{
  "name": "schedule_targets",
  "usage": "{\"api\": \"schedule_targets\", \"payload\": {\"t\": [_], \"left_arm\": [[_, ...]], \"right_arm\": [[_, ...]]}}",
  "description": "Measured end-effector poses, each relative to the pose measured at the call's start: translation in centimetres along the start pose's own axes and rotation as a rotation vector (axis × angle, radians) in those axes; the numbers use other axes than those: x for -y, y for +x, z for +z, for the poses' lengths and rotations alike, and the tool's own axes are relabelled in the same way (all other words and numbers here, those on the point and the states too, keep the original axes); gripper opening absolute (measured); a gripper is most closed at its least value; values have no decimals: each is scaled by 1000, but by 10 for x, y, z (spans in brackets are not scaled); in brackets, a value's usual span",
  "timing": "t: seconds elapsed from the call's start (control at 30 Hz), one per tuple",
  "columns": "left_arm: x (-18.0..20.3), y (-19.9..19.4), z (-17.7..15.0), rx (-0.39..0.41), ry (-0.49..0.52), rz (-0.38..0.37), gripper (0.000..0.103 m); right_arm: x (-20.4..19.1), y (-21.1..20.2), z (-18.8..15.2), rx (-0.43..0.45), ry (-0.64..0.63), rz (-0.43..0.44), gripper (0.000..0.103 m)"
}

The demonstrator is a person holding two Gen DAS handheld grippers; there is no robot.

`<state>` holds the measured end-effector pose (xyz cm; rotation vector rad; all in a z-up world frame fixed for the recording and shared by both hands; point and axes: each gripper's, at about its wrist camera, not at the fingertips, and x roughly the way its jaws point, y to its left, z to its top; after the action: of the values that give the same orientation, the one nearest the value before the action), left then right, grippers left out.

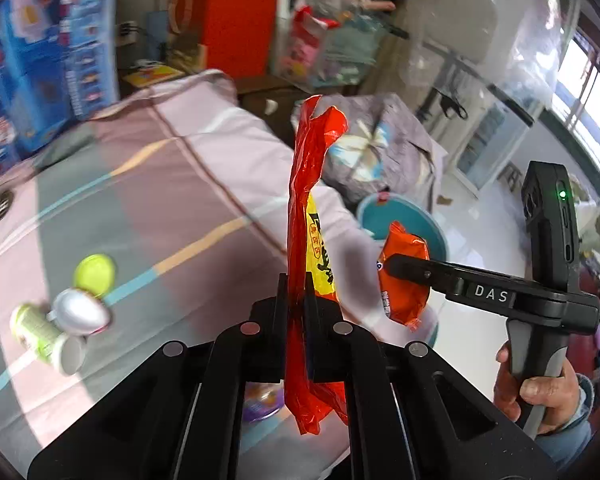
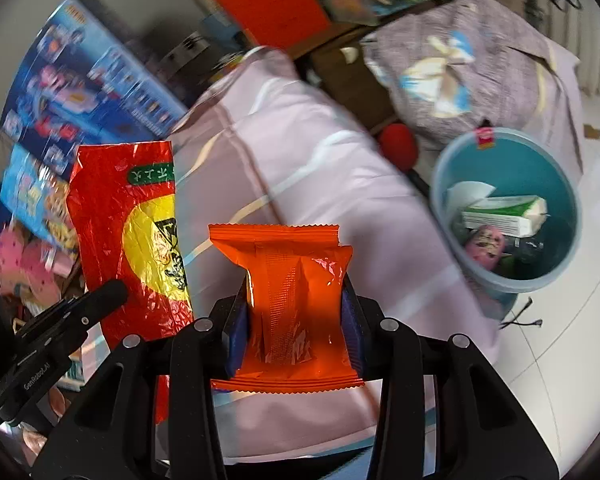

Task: Collect trash
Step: 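Carry the red-yellow bag and orange packet to the teal bucket and release both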

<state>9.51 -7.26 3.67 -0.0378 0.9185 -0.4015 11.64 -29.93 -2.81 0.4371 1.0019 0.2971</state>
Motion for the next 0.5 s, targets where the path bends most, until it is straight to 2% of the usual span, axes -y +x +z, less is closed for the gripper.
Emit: {"api": "schedule_targets", "payload": {"t": [0.23, 0.5], "left_arm": [[49, 60, 28, -86, 64, -41, 7], [108, 133, 61, -174, 118, -121, 7]], "right_arm": [[80, -14, 21, 49, 134, -38, 38], [164, -33, 38, 72, 268, -128, 39]]}}
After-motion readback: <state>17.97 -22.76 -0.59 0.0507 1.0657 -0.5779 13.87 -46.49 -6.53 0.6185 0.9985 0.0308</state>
